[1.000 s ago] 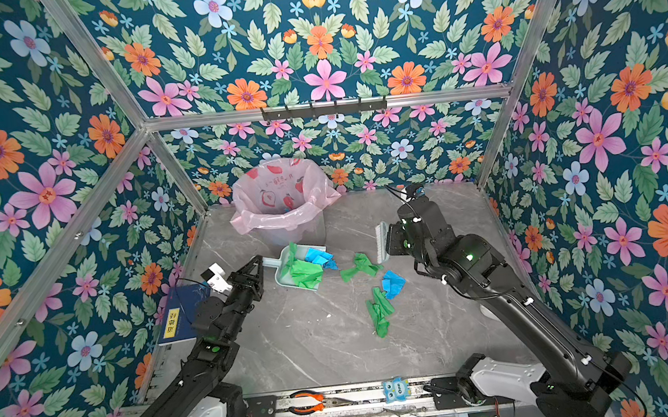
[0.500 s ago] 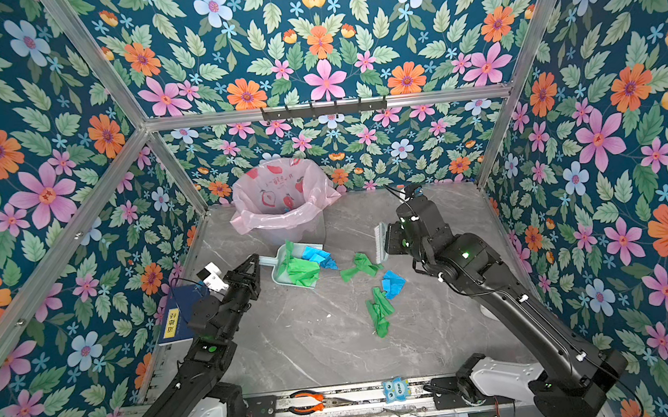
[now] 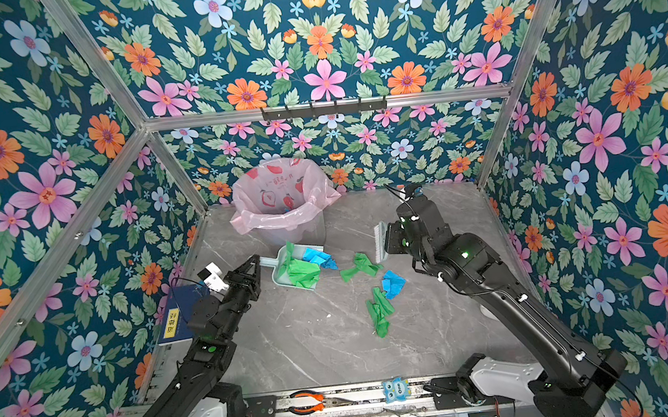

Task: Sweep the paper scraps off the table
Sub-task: 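Carry the loaded dustpan with the left gripper up over the bin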

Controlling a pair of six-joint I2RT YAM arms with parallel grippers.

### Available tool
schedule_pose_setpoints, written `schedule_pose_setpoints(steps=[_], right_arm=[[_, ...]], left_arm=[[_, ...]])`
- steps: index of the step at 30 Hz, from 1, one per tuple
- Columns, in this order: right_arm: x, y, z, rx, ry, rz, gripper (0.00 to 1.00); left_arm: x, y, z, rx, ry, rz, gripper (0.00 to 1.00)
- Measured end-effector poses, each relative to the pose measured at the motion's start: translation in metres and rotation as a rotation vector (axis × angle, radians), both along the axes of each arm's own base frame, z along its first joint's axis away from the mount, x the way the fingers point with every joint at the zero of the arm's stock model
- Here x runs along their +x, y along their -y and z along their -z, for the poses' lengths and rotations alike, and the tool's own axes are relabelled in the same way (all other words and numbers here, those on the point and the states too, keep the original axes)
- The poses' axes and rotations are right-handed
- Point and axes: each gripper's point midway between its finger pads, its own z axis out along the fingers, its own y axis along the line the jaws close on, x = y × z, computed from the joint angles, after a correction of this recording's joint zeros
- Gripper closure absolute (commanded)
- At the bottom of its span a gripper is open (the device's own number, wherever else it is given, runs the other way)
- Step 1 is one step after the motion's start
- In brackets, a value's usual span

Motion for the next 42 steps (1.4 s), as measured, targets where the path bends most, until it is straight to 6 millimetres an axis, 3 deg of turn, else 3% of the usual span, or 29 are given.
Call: schedule_pose_setpoints(steps=[12, 19, 24, 31, 37, 42], right_arm=[[-0.002, 0.003, 0.002, 0.0, 0.001, 0.003, 1.0], [-0.003, 0.004, 0.0, 0.003, 0.007, 0.003, 1.0], [-0.001, 0.003, 0.001, 0.0, 0.004, 0.003, 1.0], [0.004, 0.001, 0.007, -0.01, -0.01, 0.005, 1.0], [0.007, 0.003, 0.007, -0.005, -0.013, 0.01, 1.0], [0.011, 0.001, 0.006, -0.006, -0.013, 0.005, 1.0]], left_arm=[[-0.001, 0.0, -0.002, -0.001, 0.003, 0.002, 1.0], [-0.002, -0.002, -0.032, -0.01, 0.05, -0.001, 1.0], [0.009, -0.003, -0.042, -0.012, 0.045, -0.008, 1.0], [0.034, 0.005, -0.039, -0.052, -0.001, 0.016, 1.0], [0.047, 0.007, -0.069, -0.088, 0.048, 0.025, 1.0], [0.055, -0.004, -0.099, -0.115, 0.102, 0.0, 1.0]])
